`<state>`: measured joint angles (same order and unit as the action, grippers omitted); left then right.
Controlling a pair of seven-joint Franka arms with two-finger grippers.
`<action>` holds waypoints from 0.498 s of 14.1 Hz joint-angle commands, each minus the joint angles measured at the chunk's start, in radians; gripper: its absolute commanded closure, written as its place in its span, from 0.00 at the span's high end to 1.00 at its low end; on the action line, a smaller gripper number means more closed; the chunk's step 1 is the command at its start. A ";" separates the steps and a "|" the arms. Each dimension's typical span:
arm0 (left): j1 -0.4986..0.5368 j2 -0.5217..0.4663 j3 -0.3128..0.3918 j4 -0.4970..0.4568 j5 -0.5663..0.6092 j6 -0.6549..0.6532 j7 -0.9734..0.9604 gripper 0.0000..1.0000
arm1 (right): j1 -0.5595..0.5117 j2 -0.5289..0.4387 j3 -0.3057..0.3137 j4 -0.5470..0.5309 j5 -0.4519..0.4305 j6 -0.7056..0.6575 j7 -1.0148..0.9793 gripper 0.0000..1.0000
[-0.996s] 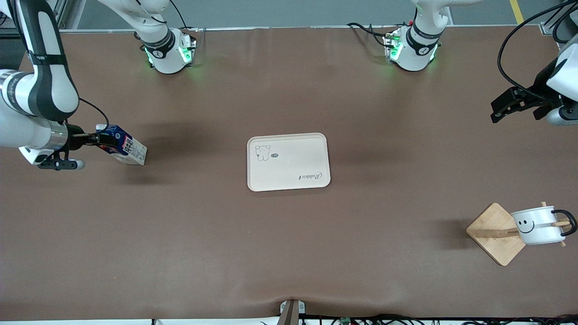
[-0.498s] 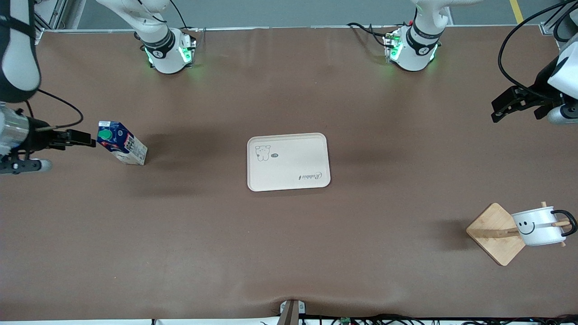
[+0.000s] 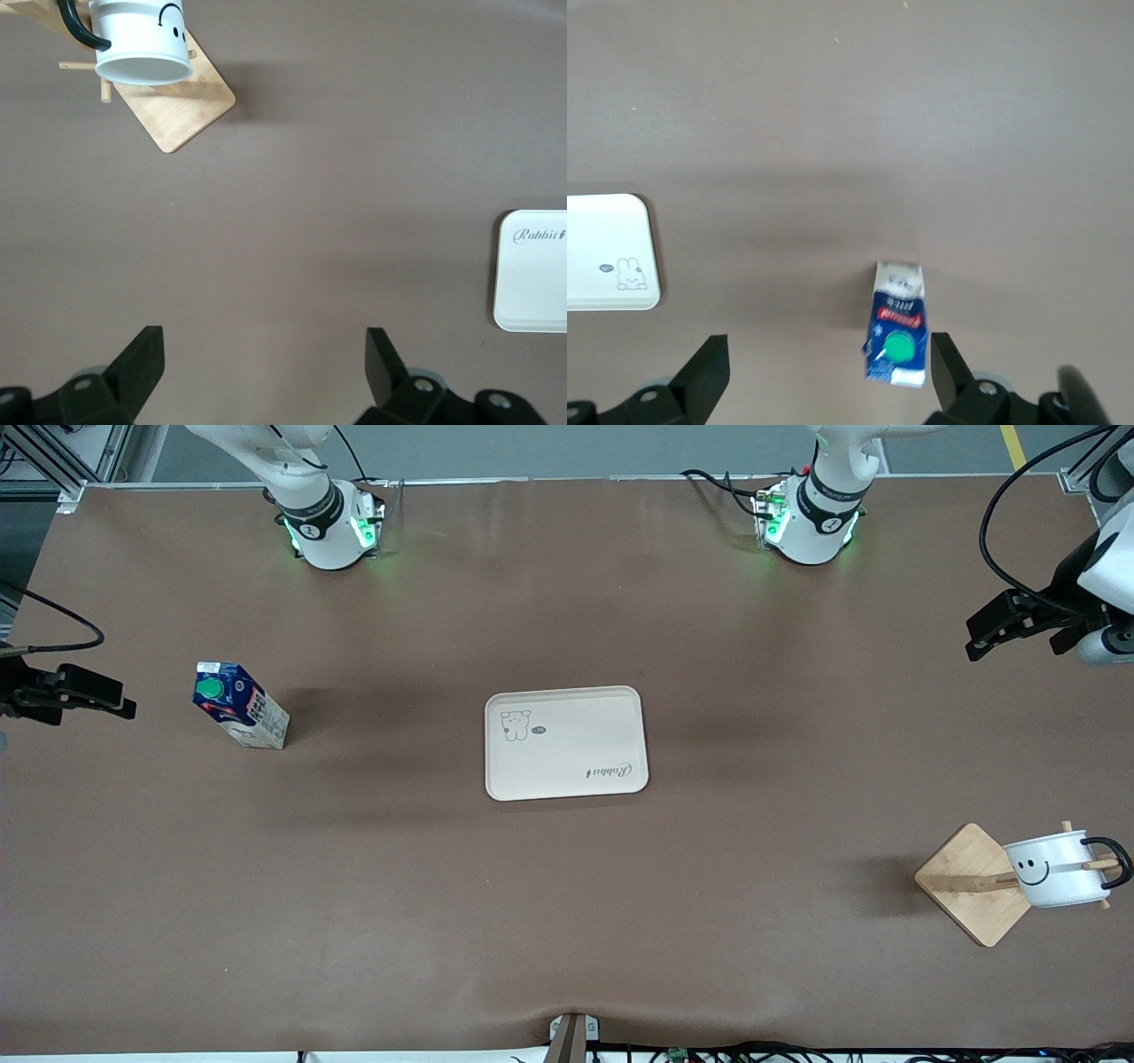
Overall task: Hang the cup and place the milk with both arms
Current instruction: 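Open the right gripper and withdraw it from the carton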
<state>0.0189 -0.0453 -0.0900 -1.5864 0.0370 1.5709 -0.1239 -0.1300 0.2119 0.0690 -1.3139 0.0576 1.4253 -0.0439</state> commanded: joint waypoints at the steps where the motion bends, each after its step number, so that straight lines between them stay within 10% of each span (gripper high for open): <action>1: 0.010 -0.016 0.003 0.005 -0.011 -0.020 -0.005 1.00 | 0.006 -0.113 -0.003 -0.101 -0.012 -0.033 0.061 1.00; 4: 0.013 -0.016 0.001 0.017 -0.012 -0.020 -0.006 1.00 | 0.032 -0.307 0.002 -0.338 -0.022 0.078 0.065 1.00; 7: 0.013 -0.016 0.001 0.017 -0.011 -0.020 -0.007 1.00 | 0.039 -0.330 0.003 -0.337 -0.022 0.021 0.067 1.00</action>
<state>0.0283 -0.0464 -0.0879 -1.5720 0.0370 1.5683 -0.1239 -0.1022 -0.0687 0.0725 -1.5963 0.0518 1.4478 0.0040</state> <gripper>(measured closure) 0.000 0.000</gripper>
